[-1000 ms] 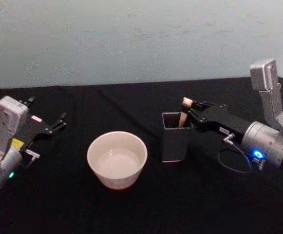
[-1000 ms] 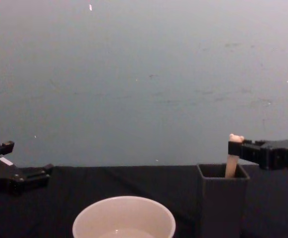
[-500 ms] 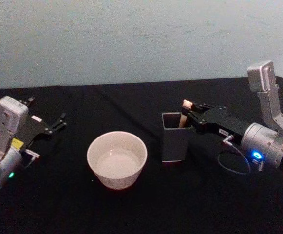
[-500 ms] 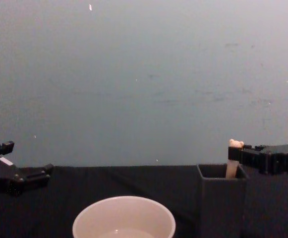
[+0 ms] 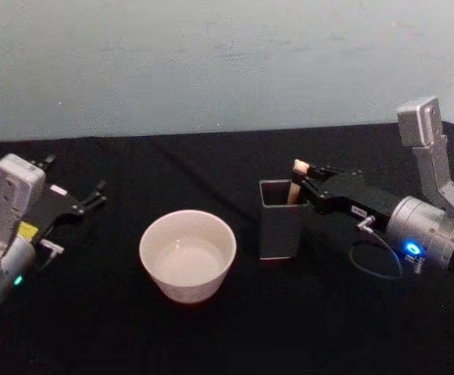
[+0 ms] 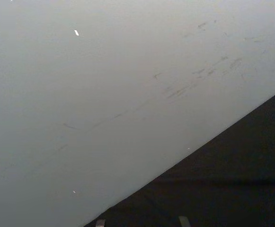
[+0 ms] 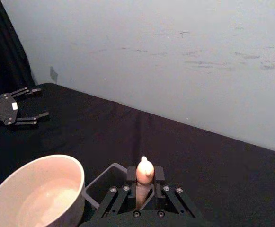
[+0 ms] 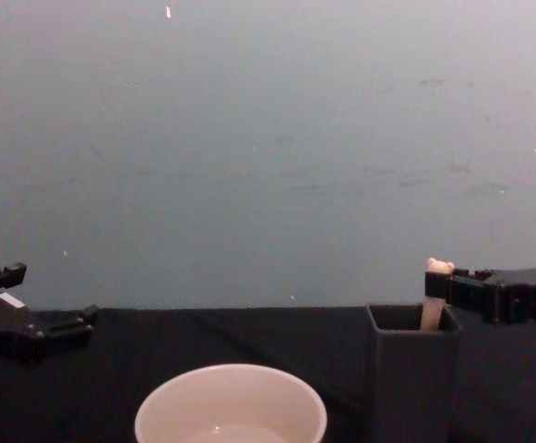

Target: Pick up the stirring spoon with one hand, stir inside the cup, then place it back in its original position.

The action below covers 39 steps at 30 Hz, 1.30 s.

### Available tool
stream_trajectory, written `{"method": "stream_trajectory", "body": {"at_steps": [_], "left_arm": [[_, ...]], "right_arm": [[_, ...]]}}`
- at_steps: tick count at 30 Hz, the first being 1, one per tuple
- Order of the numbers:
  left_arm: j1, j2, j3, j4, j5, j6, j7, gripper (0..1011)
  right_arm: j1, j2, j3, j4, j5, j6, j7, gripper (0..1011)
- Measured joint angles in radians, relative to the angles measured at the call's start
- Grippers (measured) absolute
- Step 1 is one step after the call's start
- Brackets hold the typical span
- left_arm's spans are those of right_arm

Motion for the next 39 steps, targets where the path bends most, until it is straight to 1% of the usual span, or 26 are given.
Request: {"method": "stream_trajectory", "body": {"at_steps": [5,6,8,9,13,14,16,17,18,20,26,27,28,30,32,39], "left_arm": [[0.0,0.0,0.0,0.0,0.0,0.0,0.0,1001],[0.0,0.0,0.0,0.0,0.0,0.0,0.0,1001],[0.0,0.0,0.0,0.0,0.0,0.0,0.0,1001],[0.0,0.0,0.0,0.0,0.0,0.0,0.0,1001],[0.0,0.0,0.0,0.0,0.0,0.0,0.0,1001],[0.0,0.0,0.0,0.0,0.0,0.0,0.0,1001],[0.0,0.0,0.0,0.0,0.0,0.0,0.0,1001],[0.0,0.0,0.0,0.0,0.0,0.0,0.0,1001],[0.0,0.0,0.0,0.0,0.0,0.0,0.0,1001],[0.0,0.0,0.0,0.0,0.0,0.0,0.0,1001],[0.0,0.0,0.0,0.0,0.0,0.0,0.0,1001],[0.0,0.0,0.0,0.0,0.0,0.0,0.0,1001],[0.0,0.0,0.0,0.0,0.0,0.0,0.0,1001],[0.0,0.0,0.0,0.0,0.0,0.0,0.0,1001],[0.0,0.0,0.0,0.0,0.0,0.0,0.0,1001],[0.0,0.0,0.0,0.0,0.0,0.0,0.0,1001]], "right_arm": [[0.0,0.0,0.0,0.0,0.0,0.0,0.0,229],[0.0,0.0,0.0,0.0,0.0,0.0,0.0,277],[0.0,0.0,0.0,0.0,0.0,0.0,0.0,312],[0.0,0.0,0.0,-0.001,0.0,0.0,0.0,365],[0.0,0.0,0.0,-0.001,0.0,0.0,0.0,469],[0.0,0.0,0.0,-0.001,0.0,0.0,0.0,529],[0.0,0.0,0.0,-0.001,0.0,0.0,0.0,564],[0.0,0.0,0.0,-0.001,0.0,0.0,0.0,621],[0.0,0.0,0.0,-0.001,0.0,0.0,0.0,651],[0.0,0.0,0.0,-0.001,0.001,0.0,0.0,690],[0.0,0.0,0.0,-0.001,0.001,0.0,0.0,875],[0.0,0.0,0.0,-0.001,0.001,0.0,0.0,890],[0.0,0.0,0.0,-0.001,0.001,0.0,0.0,935],[0.0,0.0,0.0,-0.001,0.001,0.0,0.0,979],[0.0,0.0,0.0,-0.001,0.001,0.0,0.0,1003],[-0.002,-0.001,0.001,-0.003,-0.003,-0.004,-0.005,1002]]}}
